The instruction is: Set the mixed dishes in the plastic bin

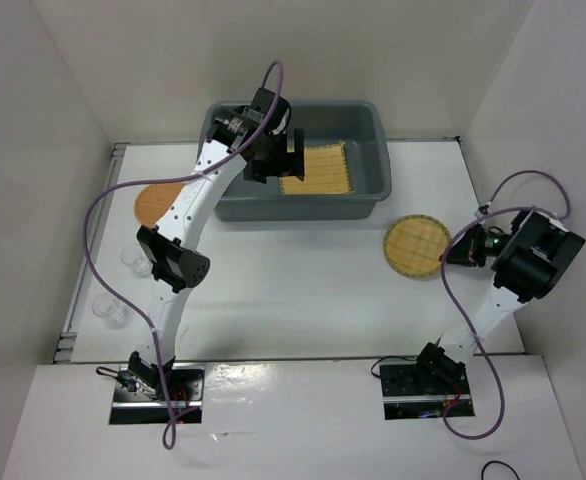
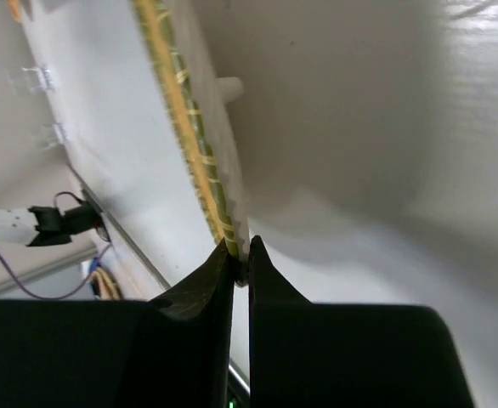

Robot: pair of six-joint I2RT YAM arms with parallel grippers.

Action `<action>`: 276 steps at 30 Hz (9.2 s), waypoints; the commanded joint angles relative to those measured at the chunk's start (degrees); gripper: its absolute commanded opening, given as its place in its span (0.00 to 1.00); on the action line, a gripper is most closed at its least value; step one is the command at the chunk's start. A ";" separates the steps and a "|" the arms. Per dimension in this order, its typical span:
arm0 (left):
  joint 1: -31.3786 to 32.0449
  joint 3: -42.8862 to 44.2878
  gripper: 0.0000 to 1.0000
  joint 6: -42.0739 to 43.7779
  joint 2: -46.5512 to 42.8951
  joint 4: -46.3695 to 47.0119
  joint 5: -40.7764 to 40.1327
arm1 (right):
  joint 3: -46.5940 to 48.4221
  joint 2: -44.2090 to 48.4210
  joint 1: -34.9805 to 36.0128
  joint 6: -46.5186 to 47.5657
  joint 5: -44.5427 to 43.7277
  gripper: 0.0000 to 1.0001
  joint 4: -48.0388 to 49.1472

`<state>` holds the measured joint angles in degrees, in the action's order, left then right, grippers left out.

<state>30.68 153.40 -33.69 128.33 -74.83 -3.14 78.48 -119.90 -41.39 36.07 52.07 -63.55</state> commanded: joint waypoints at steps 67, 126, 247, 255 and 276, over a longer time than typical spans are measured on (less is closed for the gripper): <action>-17.84 -67.62 1.00 -13.24 -57.49 15.50 -3.89 | 101.26 -45.16 46.84 -38.89 -13.13 0.00 9.58; -59.33 -29.48 1.00 6.00 5.17 27.72 27.31 | 75.25 8.88 50.97 -25.00 -49.09 0.98 -1.05; -19.69 25.98 0.50 -36.88 46.75 49.52 41.46 | 72.08 10.47 50.97 -24.03 -50.76 0.98 -1.05; -21.35 25.98 1.00 -32.41 36.13 46.71 36.10 | 72.61 11.00 50.97 -24.03 -50.23 0.98 -1.05; -45.97 -13.21 1.00 -1.36 -15.11 0.38 -4.42 | 69.10 15.04 51.49 -25.00 -46.45 0.98 -2.63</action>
<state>-16.25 145.93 -34.98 111.77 -67.35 -3.14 149.16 -110.15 9.41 11.20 5.04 -65.58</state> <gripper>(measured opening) 1.001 0.983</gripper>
